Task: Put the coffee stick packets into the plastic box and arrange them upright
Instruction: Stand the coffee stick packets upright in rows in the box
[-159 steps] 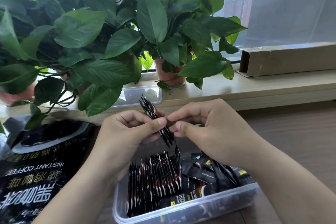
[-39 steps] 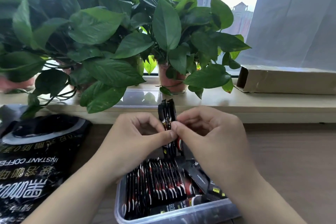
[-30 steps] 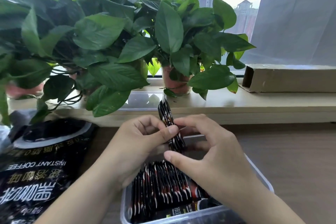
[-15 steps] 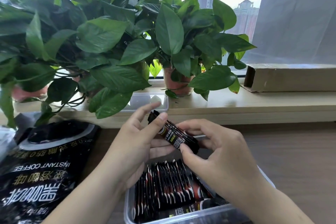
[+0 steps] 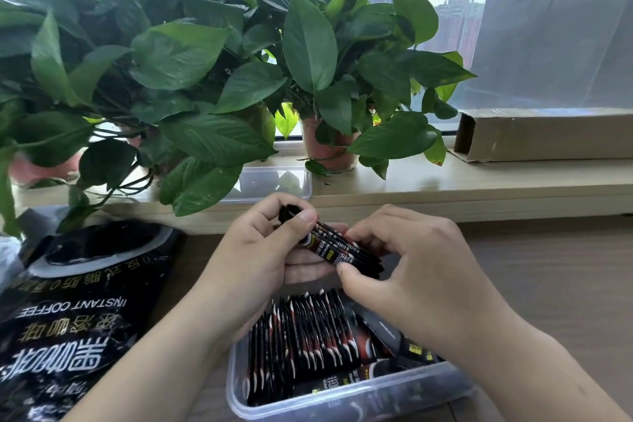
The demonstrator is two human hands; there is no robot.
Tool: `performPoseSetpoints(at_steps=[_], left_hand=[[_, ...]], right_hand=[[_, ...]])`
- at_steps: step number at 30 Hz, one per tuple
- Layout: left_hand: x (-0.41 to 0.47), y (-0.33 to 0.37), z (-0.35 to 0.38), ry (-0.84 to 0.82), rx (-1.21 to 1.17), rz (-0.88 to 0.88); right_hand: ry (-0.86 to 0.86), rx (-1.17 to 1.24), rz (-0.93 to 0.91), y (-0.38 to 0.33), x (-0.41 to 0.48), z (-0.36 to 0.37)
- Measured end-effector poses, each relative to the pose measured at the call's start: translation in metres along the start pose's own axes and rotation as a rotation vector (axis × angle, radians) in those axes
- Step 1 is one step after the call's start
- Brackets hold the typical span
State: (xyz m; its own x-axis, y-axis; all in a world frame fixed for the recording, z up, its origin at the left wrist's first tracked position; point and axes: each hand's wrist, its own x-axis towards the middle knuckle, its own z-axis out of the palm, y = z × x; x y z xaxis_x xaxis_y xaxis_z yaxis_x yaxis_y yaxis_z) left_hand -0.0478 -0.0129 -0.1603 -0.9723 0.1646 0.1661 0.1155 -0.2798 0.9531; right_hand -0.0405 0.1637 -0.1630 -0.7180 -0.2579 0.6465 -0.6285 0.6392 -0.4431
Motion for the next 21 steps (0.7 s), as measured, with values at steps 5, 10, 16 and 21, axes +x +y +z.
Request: performPoseSetpoints(at_steps=[5, 10, 16, 21], left_hand=[[0.003, -0.006, -0.005, 0.118, 0.235, 0.163], [0.011, -0.013, -0.032, 0.067, 0.984, 0.577], [0.03, -0.015, -0.014, -0.587, 1.337, 0.593], [0.058, -0.028, 0.001, -0.867, 1.595, 0.503]], right_hand=[[0.086, 0.065, 0.166, 0.007, 0.0, -0.015], [0.214, 0.231, 0.417, 0.023, 0.001, -0.027], [0.237, 0.302, 0.549, 0.035, -0.004, -0.018], [0.241, 0.292, 0.546, 0.038, -0.004, -0.015]])
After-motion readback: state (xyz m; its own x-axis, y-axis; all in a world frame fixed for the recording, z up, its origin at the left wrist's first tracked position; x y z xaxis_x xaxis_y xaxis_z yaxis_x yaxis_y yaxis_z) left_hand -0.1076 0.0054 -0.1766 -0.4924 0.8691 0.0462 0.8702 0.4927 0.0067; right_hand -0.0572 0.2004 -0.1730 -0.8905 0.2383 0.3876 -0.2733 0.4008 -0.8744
